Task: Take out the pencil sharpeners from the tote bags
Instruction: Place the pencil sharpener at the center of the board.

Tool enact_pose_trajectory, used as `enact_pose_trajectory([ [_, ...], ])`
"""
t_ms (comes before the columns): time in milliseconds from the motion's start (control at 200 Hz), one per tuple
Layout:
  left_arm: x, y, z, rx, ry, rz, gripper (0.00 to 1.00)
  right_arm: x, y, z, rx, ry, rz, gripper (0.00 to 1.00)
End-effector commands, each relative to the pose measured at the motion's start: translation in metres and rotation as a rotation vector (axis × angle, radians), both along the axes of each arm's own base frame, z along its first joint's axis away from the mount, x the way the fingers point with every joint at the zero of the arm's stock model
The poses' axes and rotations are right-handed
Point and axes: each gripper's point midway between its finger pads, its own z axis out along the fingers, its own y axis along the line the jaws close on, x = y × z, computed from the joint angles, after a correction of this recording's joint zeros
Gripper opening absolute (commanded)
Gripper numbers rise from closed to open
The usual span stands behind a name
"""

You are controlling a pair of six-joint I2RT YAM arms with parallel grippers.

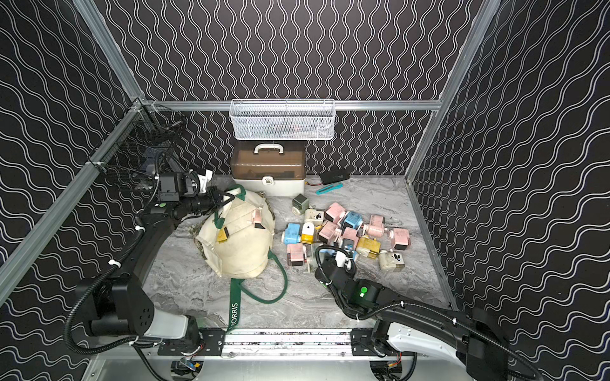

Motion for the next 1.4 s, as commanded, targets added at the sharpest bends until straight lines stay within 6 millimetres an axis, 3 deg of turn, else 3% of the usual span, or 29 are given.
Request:
enact_pose_trajectory([
  [0, 0.003, -0.002, 0.007, -0.016, -0.032, -0.011, 0.00, -0.006, -0.059, 0.001, -0.001, -0.094, -0.268, 0.49],
  [155, 0.003, -0.002, 0.007, -0.021, -0.030, -0.012, 0.00, -0.011, -0.094, -0.006, 0.029, -0.118, -0.417, 0.48],
  [410, 0.002, -0.002, 0.006, -0.019, -0.028, -0.013, 0.00, -0.014, -0.115, -0.015, 0.044, -0.091, -0.566, 0.48],
  [721, 0.003, -0.002, 0.006, -0.016, -0.027, -0.011, 0.00, 0.000, -0.112, -0.058, 0.041, 0.015, -0.649, 0.49],
  [931, 0.002, -0.001, 0.004, -0.014, -0.024, -0.010, 0.00, 0.018, -0.101, -0.096, 0.108, 0.126, -0.578, 0.51],
  [1091, 0.003, -0.001, 0.003, -0.010, -0.020, -0.008, 0.00, 0.037, -0.074, -0.110, 0.108, 0.187, -0.446, 0.52],
  [1276, 0.003, -0.001, 0.003, -0.011, -0.019, -0.010, 0.00, 0.048, -0.053, -0.123, 0.097, 0.249, -0.355, 0.60],
  [1396, 0.003, -0.001, 0.004, -0.009, -0.022, -0.010, 0.00, 0.049, -0.050, -0.119, 0.078, 0.252, -0.328, 0.80],
])
